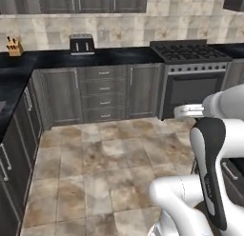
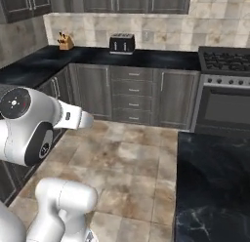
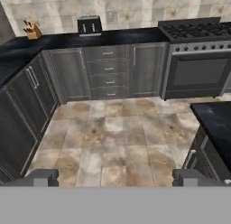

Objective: Pick up the bowls from the cabinet and place each bowl in front of a stool on the dining counter.

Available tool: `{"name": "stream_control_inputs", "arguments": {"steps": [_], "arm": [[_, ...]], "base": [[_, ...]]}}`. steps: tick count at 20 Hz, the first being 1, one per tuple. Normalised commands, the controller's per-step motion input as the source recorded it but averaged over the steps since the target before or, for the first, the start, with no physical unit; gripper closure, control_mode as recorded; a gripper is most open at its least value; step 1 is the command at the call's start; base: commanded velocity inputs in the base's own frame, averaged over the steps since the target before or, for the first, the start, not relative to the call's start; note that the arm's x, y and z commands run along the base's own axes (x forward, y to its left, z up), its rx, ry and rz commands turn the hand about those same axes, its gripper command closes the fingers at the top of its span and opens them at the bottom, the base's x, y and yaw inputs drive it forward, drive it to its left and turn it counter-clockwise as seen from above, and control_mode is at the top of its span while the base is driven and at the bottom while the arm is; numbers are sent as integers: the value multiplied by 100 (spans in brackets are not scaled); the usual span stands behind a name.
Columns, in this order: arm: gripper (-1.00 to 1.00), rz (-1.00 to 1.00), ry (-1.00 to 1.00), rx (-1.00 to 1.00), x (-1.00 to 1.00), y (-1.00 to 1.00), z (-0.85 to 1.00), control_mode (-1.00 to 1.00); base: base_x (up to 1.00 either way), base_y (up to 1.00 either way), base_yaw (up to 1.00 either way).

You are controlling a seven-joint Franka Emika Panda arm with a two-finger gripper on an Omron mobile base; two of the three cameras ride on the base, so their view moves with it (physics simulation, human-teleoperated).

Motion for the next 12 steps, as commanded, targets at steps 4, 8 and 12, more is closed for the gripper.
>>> {"name": "stream_control_inputs", "arguments": {"steps": [4, 8, 12], "arm": [[-100, 0, 0, 0, 0, 0, 0, 100], [-100, 0, 0, 0, 0, 0, 0, 100], [-100, 0, 0, 0, 0, 0, 0, 100]], "base": [[100, 0, -16], [100, 1, -36], [100, 16, -44]]}}
